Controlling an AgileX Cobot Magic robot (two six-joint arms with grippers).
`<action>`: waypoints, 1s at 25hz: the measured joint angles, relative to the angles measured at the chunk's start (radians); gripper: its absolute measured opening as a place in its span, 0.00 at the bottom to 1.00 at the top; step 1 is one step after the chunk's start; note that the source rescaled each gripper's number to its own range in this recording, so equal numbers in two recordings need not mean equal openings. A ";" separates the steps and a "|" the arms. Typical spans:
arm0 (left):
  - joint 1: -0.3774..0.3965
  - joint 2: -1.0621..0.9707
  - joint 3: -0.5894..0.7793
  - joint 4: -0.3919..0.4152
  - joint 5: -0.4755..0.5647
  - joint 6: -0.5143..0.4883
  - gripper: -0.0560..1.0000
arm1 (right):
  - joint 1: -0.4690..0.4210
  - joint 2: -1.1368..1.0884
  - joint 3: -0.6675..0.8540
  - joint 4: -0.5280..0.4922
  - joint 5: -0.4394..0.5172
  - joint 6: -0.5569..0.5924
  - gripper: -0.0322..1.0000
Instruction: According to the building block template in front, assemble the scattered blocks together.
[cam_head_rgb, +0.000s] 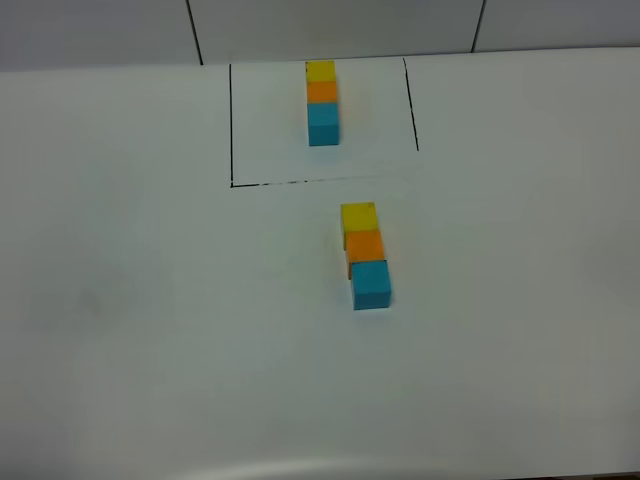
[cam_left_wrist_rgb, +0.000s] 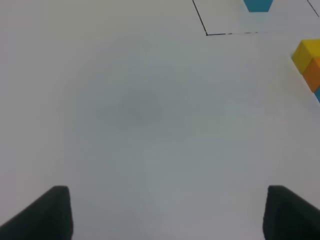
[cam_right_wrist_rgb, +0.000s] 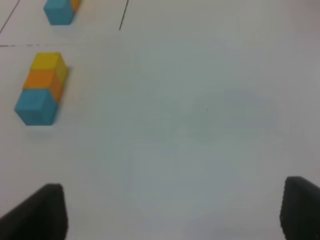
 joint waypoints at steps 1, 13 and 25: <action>0.000 0.000 0.000 0.000 0.000 0.000 0.68 | 0.000 0.000 0.000 0.000 0.000 0.000 0.72; 0.000 0.000 0.000 0.000 0.000 0.000 0.68 | -0.009 0.000 0.000 -0.001 -0.001 0.000 0.71; 0.000 0.000 0.000 0.000 0.000 0.000 0.68 | -0.171 0.000 0.000 -0.001 -0.001 -0.004 0.71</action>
